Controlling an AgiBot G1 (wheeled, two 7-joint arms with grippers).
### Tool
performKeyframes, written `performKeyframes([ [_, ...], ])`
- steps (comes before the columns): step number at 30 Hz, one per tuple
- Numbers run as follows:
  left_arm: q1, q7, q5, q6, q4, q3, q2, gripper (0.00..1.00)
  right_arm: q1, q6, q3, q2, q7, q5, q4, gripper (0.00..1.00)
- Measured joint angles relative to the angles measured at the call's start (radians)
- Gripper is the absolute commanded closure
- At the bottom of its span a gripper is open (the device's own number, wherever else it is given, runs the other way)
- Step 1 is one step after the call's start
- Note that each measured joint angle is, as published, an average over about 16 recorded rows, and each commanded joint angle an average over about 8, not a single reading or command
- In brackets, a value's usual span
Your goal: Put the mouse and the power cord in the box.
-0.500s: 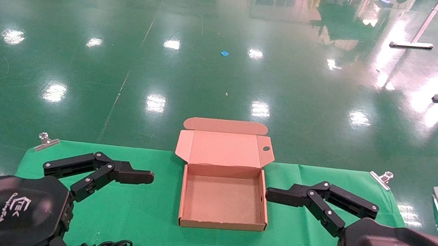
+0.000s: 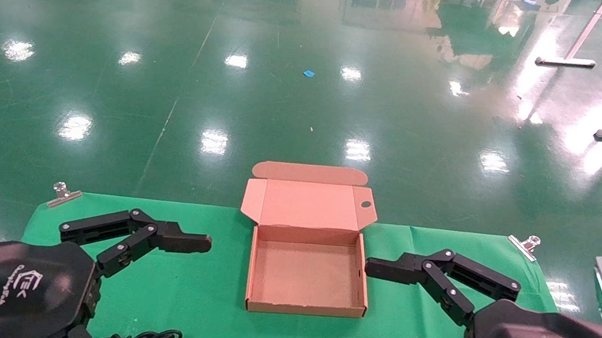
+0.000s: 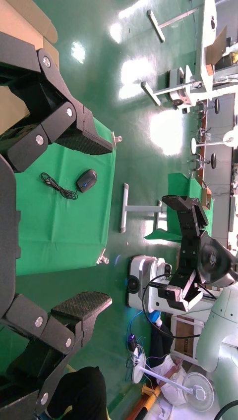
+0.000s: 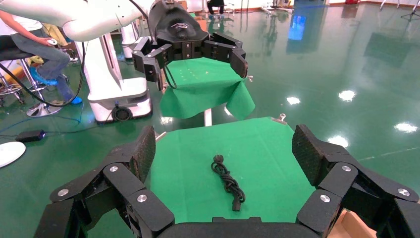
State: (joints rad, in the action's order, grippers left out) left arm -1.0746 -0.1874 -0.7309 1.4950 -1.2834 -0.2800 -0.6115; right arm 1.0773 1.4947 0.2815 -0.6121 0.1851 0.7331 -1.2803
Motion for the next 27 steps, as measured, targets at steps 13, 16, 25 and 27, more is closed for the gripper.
performKeyframes([
  [13, -0.033, 0.003, -0.051, 0.021, -0.002, -0.018, 0.014, 0.00, 0.002, 0.010, 0.000, 0.017, -0.015, 0.018, 0.007, 0.00],
  [16, -0.053, 0.004, -0.080, 0.033, 0.003, -0.032, 0.017, 0.00, 0.005, 0.020, 0.002, 0.028, -0.028, 0.033, 0.017, 0.00],
  [25, -0.133, 0.012, -0.195, 0.067, 0.039, -0.102, 0.013, 0.00, 0.036, 0.063, 0.035, 0.070, -0.105, 0.123, 0.080, 0.00],
  [27, -0.151, 0.017, -0.222, 0.072, 0.054, -0.123, 0.009, 0.00, 0.048, 0.071, 0.051, 0.078, -0.131, 0.151, 0.102, 0.00],
])
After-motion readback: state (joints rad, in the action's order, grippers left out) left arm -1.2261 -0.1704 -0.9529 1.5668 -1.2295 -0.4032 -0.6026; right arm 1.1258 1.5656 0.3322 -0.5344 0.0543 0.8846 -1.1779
